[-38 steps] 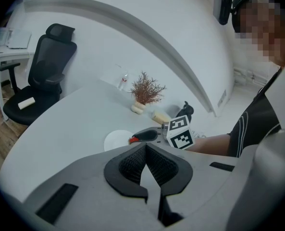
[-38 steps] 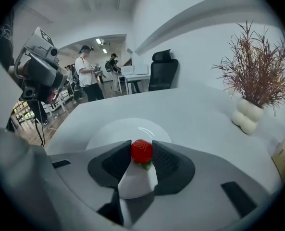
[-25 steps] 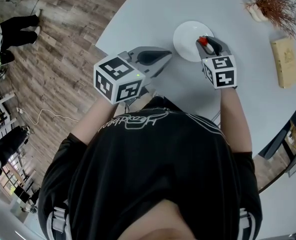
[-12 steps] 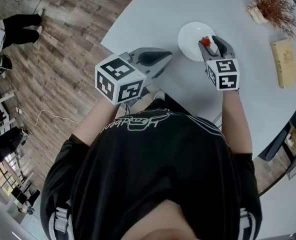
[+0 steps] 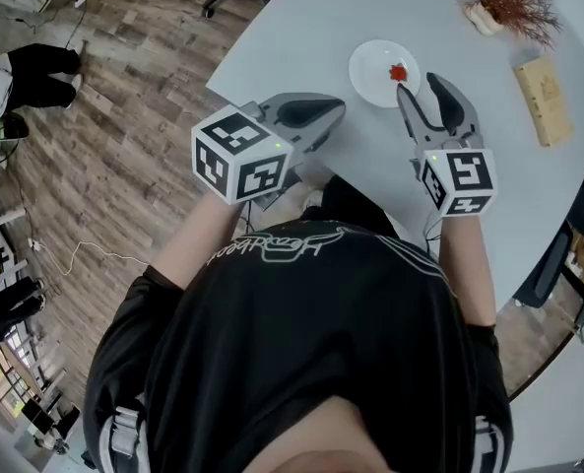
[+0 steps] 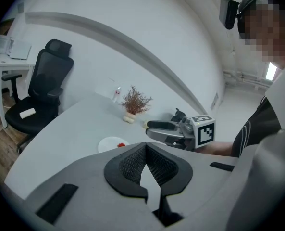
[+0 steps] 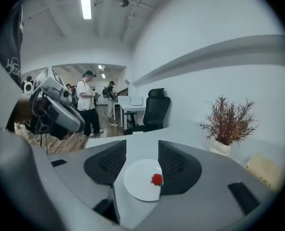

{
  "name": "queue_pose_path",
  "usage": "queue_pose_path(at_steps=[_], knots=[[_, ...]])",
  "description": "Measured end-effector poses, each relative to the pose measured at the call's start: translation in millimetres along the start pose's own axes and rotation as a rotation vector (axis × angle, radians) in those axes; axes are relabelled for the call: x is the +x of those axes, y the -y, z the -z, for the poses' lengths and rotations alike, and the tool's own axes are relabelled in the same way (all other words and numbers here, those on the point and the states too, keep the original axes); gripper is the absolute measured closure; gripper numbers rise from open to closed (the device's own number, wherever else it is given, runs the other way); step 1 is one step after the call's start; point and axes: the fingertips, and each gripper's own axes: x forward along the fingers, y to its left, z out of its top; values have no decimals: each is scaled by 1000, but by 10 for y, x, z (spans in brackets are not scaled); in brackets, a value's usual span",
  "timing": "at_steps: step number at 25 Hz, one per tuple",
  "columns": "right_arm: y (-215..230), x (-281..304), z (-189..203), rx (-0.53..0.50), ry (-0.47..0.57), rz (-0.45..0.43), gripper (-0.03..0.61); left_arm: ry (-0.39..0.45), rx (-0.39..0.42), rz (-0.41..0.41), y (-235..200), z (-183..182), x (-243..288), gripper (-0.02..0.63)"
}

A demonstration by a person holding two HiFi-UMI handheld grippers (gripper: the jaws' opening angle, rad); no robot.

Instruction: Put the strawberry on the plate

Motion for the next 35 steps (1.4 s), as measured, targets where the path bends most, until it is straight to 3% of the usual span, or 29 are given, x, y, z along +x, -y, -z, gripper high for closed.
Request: queue_pose_path(at_steps=[9,15,19,25,35], knots=[[-392,-966,-619,80,215,-46,401,59,67,76,626,-139,-224,607],[-452,-1570,-720,134,307,-107,531,93,84,96,1072,-169,-199,607],[-582,-1934,-570,150,286,-163,568,107,87,91,1440,-103,-163,607],[-729,-2391,-168,193,187,-185,569,132,67,76,2000,133,-183,607],[-1130,-2705,-20,193,161,-266,569,143,97,40,2417,360,-371,607]])
